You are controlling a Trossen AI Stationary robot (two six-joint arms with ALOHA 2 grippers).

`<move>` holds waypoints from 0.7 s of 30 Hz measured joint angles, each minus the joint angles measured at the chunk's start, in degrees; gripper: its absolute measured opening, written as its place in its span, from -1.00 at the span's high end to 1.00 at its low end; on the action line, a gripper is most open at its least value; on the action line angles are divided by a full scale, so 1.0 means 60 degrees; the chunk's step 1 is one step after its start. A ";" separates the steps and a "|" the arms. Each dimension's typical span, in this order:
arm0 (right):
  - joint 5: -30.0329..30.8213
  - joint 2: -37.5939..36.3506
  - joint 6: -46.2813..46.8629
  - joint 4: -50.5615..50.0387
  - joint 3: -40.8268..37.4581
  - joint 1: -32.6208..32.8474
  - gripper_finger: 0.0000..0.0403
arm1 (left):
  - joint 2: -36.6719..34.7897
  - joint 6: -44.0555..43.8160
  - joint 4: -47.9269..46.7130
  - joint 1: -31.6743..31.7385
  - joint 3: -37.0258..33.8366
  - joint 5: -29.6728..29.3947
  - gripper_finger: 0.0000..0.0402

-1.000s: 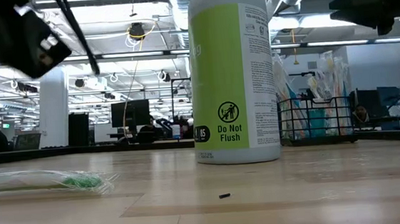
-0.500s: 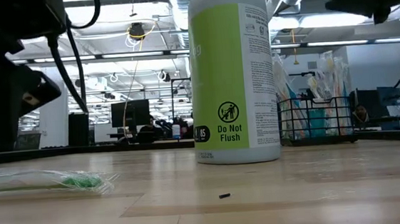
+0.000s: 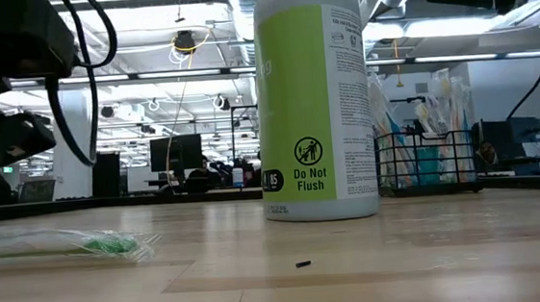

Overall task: Pick & Place toothbrushing station
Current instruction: Put the green toothbrush into the wire organizer

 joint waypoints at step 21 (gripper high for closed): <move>0.0000 0.0473 0.0029 0.0018 0.0167 -0.0346 0.20 | 0.0044 -0.0467 -0.0527 -0.0416 0.0000 0.0115 0.25</move>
